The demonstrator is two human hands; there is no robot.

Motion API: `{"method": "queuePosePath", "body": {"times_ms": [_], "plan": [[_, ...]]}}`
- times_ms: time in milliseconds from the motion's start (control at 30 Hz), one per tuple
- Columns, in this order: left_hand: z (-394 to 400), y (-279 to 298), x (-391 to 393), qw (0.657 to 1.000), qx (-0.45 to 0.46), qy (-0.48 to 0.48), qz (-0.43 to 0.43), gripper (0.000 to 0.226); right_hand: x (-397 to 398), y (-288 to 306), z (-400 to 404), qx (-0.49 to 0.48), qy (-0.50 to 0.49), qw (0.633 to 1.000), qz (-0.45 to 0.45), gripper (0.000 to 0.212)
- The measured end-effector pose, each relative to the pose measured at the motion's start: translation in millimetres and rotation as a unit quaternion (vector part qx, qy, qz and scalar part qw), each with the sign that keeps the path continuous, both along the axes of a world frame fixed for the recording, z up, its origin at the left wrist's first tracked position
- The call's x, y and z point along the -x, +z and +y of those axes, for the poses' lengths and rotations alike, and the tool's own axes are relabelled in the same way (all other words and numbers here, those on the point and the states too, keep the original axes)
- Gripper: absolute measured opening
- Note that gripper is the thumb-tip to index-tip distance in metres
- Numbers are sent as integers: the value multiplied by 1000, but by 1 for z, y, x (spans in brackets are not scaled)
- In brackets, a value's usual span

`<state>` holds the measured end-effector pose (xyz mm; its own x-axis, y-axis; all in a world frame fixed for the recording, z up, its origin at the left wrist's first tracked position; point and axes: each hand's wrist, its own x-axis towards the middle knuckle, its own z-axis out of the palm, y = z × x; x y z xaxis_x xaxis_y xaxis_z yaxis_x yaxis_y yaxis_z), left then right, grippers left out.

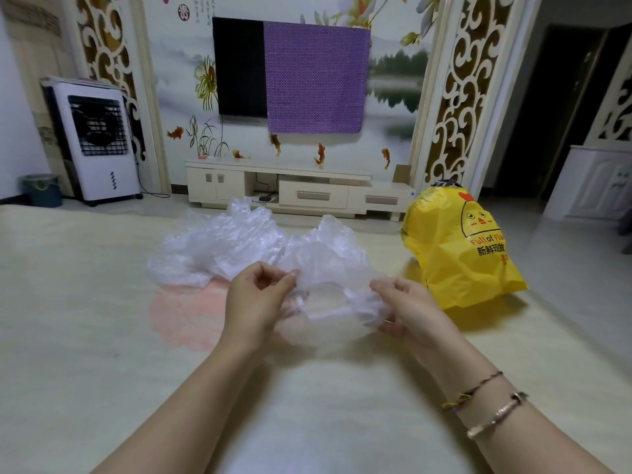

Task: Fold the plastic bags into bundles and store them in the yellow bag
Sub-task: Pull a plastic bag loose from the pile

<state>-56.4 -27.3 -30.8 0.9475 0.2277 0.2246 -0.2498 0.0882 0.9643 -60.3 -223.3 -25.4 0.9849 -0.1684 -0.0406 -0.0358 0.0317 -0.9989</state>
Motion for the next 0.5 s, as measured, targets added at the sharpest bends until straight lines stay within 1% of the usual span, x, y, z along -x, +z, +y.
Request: {"method": "queuePosePath", "body": {"times_ms": [67,167,200,267,300,333,433,500], "plan": [[4,-2,0,993,-104,60,-18,30,-4,-1,-5,10,-34,999,11,19],[5,-5,2,979,-193,65,-12,32,-8,-4,-12,73,-45,996,31,26],[5,-7,2,969,-240,63,2,30,-9,-5,-13,105,-46,993,36,25],[7,-11,2,938,-340,57,39,24,-10,-7,-15,200,-61,977,32,20],[8,-11,3,922,-379,51,60,23,-11,-7,-16,229,-69,971,27,18],[9,-11,4,908,-408,44,79,24,-12,-7,-18,230,-67,970,30,19],[13,-11,7,871,-476,32,119,38,-9,1,-18,172,-38,983,49,28],[14,-8,8,857,-503,64,92,41,-8,5,-18,176,-47,983,20,30]]}}
